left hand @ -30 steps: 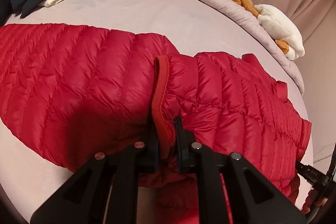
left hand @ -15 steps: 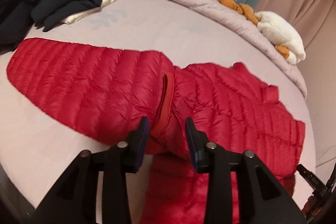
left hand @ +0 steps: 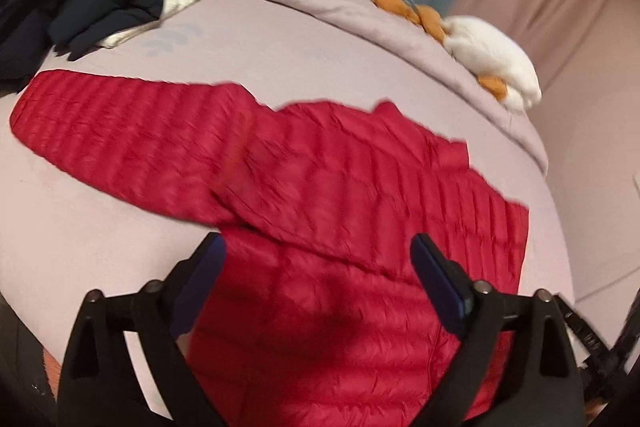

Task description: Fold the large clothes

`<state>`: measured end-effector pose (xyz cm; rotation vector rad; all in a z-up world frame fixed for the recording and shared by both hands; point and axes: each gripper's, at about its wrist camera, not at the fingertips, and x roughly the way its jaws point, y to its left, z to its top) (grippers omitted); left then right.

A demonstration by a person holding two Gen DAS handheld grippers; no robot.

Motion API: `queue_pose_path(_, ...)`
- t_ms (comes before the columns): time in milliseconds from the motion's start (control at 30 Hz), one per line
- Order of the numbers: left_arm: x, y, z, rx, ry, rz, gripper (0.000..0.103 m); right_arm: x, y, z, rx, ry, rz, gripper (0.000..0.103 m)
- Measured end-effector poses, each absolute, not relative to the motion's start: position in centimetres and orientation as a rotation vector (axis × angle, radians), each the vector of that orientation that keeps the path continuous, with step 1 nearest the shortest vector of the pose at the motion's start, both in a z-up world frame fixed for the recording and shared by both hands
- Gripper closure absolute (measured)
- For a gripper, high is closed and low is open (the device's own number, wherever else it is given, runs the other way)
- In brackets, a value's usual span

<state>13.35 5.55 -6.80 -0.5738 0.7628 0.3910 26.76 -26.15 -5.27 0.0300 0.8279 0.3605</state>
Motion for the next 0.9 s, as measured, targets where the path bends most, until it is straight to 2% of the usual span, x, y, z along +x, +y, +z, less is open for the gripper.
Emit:
queue_pose_path(133,14.1,3.5,-8.5,-0.499,0.825,0.386,0.006,26.1,-26.2,-4.8,0.026,0.814,0.370,0.056)
queue_pose_path(300,13.9,3.3,-9.7,-0.511,0.843,0.382,0.003,25.3,-26.7,-4.7,0.023,0.797,0.360,0.051)
queue_pose_path(600,11.6,3.7,-7.5,-0.568,0.784,0.307,0.000,23.9,-28.0,-4.8,0.046,0.801,0.397,0.049)
queue_pose_path(633,11.2,4.2,-7.0,-0.564,0.755,0.311,0.000,23.6,-28.2,-4.6,0.047,0.791,0.391,0.047)
queue_pose_path(733,10.0,6.6,-6.2,-0.573,0.702,0.392,0.000,22.6,-28.9,-3.7,0.068,0.744,0.397,0.027)
queue_pose_path(900,7.2,12.3,-6.5,-0.721,0.659,0.530,0.000,20.9,-29.2,-2.5,0.084,0.680,0.446,0.020)
